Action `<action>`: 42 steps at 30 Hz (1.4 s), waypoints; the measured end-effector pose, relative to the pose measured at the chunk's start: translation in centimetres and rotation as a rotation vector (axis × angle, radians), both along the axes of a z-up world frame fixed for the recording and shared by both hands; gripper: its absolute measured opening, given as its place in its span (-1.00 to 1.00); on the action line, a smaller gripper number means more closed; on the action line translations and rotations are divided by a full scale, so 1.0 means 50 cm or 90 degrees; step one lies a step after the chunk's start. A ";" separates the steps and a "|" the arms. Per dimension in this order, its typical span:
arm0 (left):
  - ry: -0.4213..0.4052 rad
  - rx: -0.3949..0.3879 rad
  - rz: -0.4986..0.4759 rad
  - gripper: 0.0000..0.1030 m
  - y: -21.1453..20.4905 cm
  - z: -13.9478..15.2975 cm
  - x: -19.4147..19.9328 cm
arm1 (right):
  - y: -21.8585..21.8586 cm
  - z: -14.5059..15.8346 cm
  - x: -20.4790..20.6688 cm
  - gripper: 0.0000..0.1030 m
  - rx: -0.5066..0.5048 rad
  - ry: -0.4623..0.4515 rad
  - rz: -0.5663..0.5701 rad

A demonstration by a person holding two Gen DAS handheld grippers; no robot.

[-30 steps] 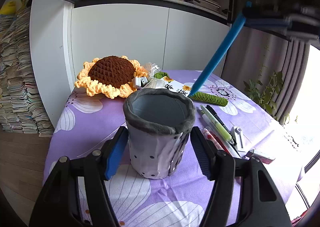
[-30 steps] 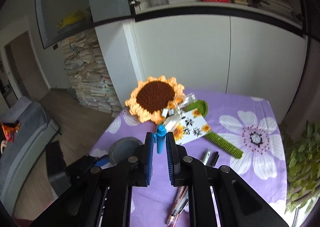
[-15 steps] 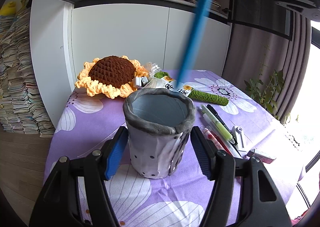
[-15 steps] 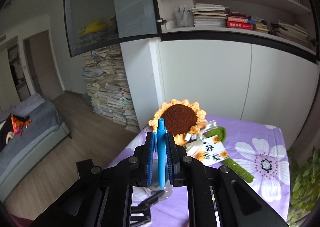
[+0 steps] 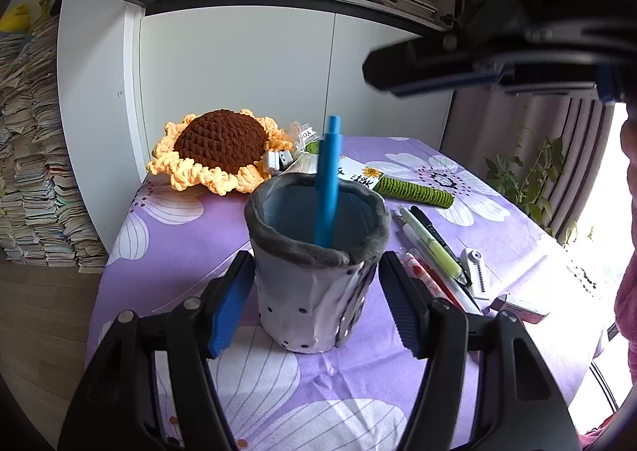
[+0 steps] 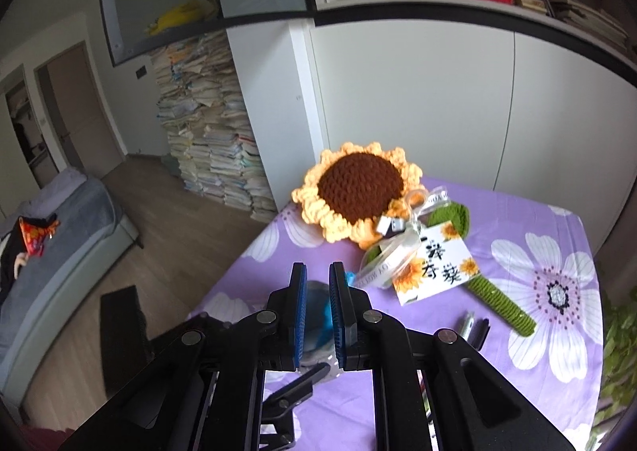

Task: Organize stationery
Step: 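Lift the blue pen and drop it into the cup held by the left gripper, then grasp the red-patterned pen with the right gripper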

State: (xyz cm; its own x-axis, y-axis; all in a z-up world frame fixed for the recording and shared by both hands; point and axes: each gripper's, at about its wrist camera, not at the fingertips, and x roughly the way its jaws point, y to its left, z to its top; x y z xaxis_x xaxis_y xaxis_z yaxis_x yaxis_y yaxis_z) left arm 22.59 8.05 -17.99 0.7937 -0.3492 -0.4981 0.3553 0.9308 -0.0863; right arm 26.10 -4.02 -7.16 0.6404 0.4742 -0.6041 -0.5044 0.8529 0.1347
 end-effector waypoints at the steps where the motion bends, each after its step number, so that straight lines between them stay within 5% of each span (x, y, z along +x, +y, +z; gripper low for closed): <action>1: 0.000 0.000 0.000 0.24 0.000 0.000 0.000 | -0.001 -0.007 0.003 -0.75 -0.002 0.007 -0.001; 11: 0.000 0.000 0.000 0.24 0.000 0.000 -0.001 | -0.077 -0.051 0.021 -0.74 0.018 0.081 -0.037; 21: 0.004 0.003 0.004 0.29 0.003 0.000 0.001 | -0.133 -0.202 0.091 -0.74 -0.047 0.255 -0.083; 28: -0.013 0.000 0.023 0.52 0.008 0.006 0.001 | -0.111 -0.226 0.114 -0.38 -0.061 0.273 -0.085; 33: -0.002 0.014 0.012 0.29 -0.006 0.001 0.011 | -0.102 -0.242 0.125 -0.38 -0.080 0.276 -0.094; 42: 0.000 0.005 0.012 0.29 -0.002 0.002 0.012 | -0.076 -0.256 0.125 -0.38 -0.115 0.274 -0.073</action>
State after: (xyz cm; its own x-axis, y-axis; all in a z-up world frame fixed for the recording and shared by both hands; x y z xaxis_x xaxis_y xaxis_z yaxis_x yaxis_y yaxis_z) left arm 23.17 7.98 -17.88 0.8003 -0.3304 -0.5003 0.3375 0.9380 -0.0795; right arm 32.34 -7.80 -19.96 0.3566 0.2783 -0.8918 -0.3370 0.9287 0.1551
